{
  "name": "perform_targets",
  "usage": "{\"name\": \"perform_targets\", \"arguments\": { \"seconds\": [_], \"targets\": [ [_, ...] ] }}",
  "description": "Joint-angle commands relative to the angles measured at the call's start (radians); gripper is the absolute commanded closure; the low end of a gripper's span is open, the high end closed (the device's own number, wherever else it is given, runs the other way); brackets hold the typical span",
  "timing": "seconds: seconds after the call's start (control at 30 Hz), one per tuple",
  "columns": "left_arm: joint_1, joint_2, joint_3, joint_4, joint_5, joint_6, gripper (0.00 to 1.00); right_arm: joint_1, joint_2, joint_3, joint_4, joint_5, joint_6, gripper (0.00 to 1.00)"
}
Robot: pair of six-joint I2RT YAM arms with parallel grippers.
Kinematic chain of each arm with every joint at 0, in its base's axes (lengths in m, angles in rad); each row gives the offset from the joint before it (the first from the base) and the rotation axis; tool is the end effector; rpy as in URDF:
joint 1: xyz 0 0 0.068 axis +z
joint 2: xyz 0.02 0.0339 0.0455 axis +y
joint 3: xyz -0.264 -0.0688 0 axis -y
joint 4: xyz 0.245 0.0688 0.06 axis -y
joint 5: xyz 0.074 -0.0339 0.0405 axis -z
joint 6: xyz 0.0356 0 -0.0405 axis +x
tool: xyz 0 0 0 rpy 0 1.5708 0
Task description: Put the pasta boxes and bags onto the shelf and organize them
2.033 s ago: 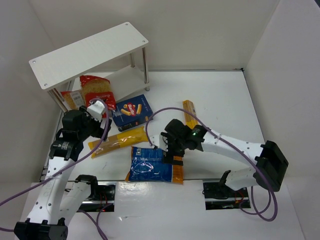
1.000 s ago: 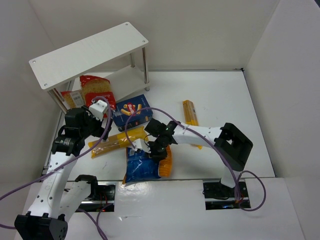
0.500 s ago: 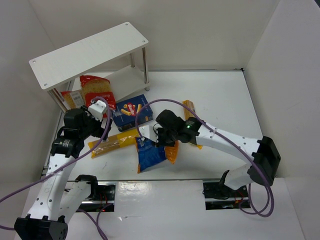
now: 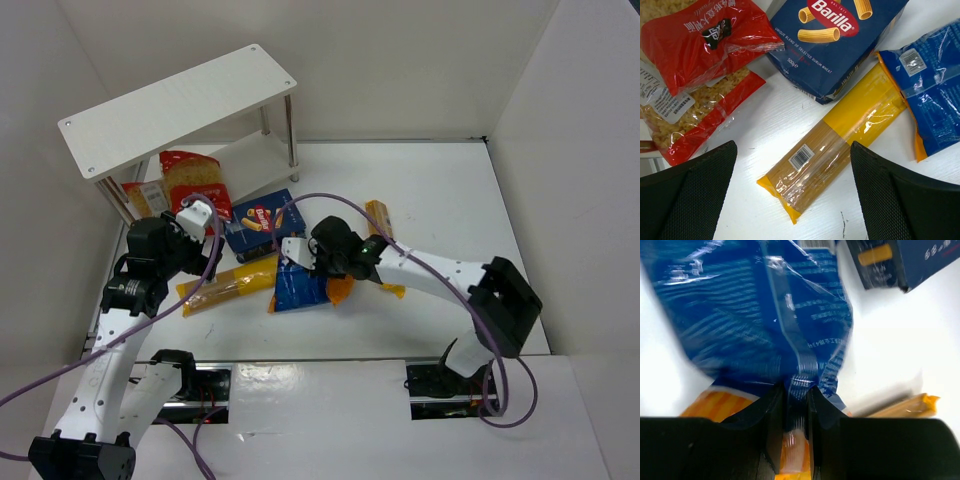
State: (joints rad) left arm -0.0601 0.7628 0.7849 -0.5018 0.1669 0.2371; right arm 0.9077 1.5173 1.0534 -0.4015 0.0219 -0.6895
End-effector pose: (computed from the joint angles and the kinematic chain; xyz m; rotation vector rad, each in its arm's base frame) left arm 0.1689 -0.0161 0.3110 0.4047 2.0034 -0.0606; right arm 0.1994 0.2540 0.2377 -1.7391 1.7075 0.0711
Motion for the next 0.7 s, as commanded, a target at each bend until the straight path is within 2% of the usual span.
{"name": "perform_targets", "arguments": {
  "seconds": [0.0, 0.1, 0.13, 0.17, 0.2, 0.23, 0.27, 0.37, 0.53, 0.67],
  "targets": [
    [0.006, -0.013, -0.001, 0.023, 0.025, 0.014, 0.01, -0.062, 0.085, -0.009, 0.207, -0.023, -0.01, 1.0],
    [0.006, -0.003, -0.001, 0.023, 0.025, 0.014, 0.01, -0.082, 0.119, -0.009, 0.265, 0.008, 0.011, 1.0],
    [0.006, -0.003, -0.001, 0.023, 0.025, 0.014, 0.01, -0.082, 0.13, -0.009, 0.282, 0.032, 0.03, 0.95],
    [0.006, -0.003, -0.001, 0.023, 0.025, 0.014, 0.01, -0.082, 0.13, 0.005, 0.282, 0.045, 0.03, 0.81],
    [0.006, -0.003, -0.001, 0.023, 0.025, 0.014, 0.01, -0.093, 0.13, 0.034, 0.265, 0.046, 0.044, 0.63],
    [0.006, -0.003, -0.001, 0.023, 0.025, 0.014, 0.01, -0.107, 0.118, 0.049, 0.244, 0.03, 0.063, 0.33],
    [0.006, -0.003, -0.001, 0.023, 0.025, 0.014, 0.01, -0.107, 0.104, 0.063, 0.192, 0.02, 0.064, 0.23],
    [0.006, -0.003, -0.001, 0.023, 0.025, 0.014, 0.01, -0.107, 0.015, 0.083, 0.115, -0.023, 0.064, 0.03],
    [0.006, -0.003, -0.001, 0.023, 0.025, 0.014, 0.01, -0.107, -0.194, 0.017, -0.014, -0.108, -0.001, 0.0],
    [0.006, -0.003, -0.001, 0.023, 0.025, 0.014, 0.01, -0.107, -0.279, -0.081, -0.066, -0.117, -0.056, 0.0]
  ]
}}
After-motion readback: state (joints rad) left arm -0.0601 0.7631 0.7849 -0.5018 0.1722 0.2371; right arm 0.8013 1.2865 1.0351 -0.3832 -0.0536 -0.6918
